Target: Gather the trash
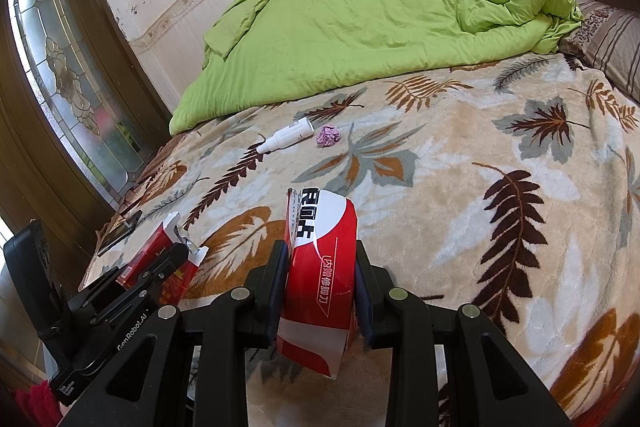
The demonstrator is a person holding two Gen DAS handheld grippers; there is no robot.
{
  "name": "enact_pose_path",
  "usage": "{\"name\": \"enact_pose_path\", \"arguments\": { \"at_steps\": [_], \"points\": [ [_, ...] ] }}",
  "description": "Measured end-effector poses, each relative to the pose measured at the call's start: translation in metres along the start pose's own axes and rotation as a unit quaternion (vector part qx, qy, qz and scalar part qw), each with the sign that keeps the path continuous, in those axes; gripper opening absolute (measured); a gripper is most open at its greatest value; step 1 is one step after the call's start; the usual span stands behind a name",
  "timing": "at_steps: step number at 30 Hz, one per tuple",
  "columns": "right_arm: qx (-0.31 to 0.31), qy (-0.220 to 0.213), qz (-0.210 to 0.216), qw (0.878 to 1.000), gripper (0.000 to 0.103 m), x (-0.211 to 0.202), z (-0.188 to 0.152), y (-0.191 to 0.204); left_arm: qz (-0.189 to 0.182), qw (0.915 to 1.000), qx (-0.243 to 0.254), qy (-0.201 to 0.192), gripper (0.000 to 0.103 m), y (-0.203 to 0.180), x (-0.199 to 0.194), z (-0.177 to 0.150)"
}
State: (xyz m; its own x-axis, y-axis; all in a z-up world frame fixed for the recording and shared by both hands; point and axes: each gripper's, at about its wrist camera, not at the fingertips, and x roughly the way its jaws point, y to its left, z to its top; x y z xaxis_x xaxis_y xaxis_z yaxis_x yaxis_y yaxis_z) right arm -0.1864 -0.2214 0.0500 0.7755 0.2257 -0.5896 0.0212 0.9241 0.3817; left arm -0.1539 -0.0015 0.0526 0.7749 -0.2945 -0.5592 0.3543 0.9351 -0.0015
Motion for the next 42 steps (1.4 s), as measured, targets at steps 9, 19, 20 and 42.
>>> {"name": "enact_pose_path", "arguments": {
  "at_steps": [9, 19, 20, 42],
  "points": [
    [0.004, -0.001, 0.0, 1.0, 0.033, 0.0, 0.0, -0.001, -0.001, 1.0, 0.001, 0.0, 0.017, -0.001, 0.0, 0.0],
    [0.009, -0.005, -0.001, 1.0, 0.033, -0.003, 0.0, -0.001, -0.003, 1.0, 0.0, -0.002, 0.017, -0.001, -0.001, 0.0],
    [0.012, -0.006, -0.004, 1.0, 0.033, -0.005, 0.0, -0.002, -0.006, 1.0, -0.001, -0.002, 0.017, -0.003, -0.003, 0.001],
    [0.163, -0.108, -0.143, 0.97, 0.033, -0.241, -0.048, -0.13, -0.323, 0.9382, 0.125, 0.007, 0.017, -0.201, -0.09, 0.035]
  ]
}}
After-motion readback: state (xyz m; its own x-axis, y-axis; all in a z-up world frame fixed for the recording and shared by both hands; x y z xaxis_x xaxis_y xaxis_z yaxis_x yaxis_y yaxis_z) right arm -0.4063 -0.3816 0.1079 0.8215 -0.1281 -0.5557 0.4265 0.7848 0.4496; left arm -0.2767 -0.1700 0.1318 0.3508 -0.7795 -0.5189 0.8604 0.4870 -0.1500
